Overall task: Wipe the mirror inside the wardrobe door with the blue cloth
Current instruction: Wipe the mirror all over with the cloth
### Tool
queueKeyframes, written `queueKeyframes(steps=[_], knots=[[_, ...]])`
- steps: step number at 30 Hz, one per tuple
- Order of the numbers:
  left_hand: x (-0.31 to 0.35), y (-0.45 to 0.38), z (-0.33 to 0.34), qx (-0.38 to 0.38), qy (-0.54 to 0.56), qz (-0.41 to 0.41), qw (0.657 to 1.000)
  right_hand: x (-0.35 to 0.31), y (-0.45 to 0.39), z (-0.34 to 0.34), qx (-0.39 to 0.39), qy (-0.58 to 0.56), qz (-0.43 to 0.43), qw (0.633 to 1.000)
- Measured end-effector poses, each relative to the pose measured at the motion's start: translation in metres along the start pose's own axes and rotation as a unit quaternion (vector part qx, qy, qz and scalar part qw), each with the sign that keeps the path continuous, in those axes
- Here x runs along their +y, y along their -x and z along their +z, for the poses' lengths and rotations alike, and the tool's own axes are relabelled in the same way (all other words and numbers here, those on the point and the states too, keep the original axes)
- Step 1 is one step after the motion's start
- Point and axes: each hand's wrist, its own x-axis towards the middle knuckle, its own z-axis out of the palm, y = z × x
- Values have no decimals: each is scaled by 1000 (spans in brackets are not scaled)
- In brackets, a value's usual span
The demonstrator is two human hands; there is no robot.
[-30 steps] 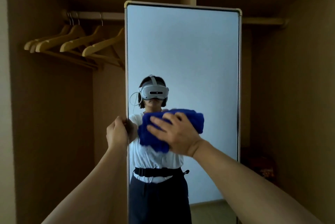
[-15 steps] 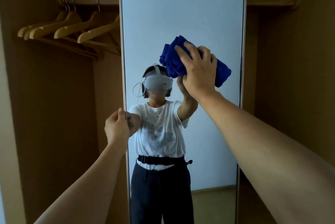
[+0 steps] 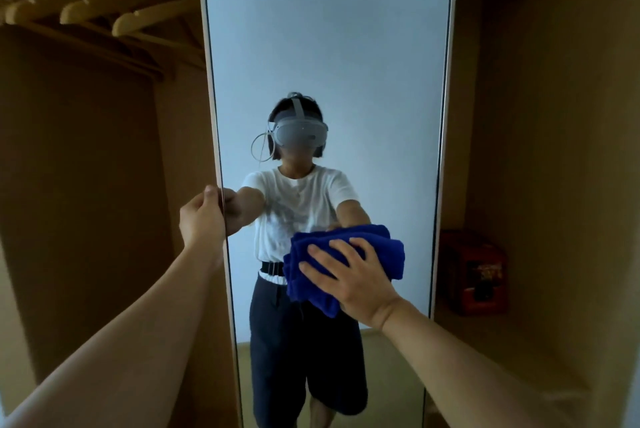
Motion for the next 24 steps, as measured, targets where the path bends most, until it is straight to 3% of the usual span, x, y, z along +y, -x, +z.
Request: queueKeyframes(steps=[4,8,12,15,19,24], knots=[[-19,1,-9,-19,-30,-21,999,18,-26,-15,33,25,-28,999],[-24,-2,-11,-37,-46,-30,998,49,-92,-46,80,36,77,993],[-34,-2,-13,-27,-51,-60,997,69,-165,-67,34,29,190,981],[-34,-3,-16,-15,-8,-92,996,56,-187,-63,53,10,239,970],[-27,-1,-17,-38,31,-105,993,6,-162,-35,110,23,129,985],[-29,-1,-18,-39,2,-109,993,-64,-95,6,25,3,36,999]])
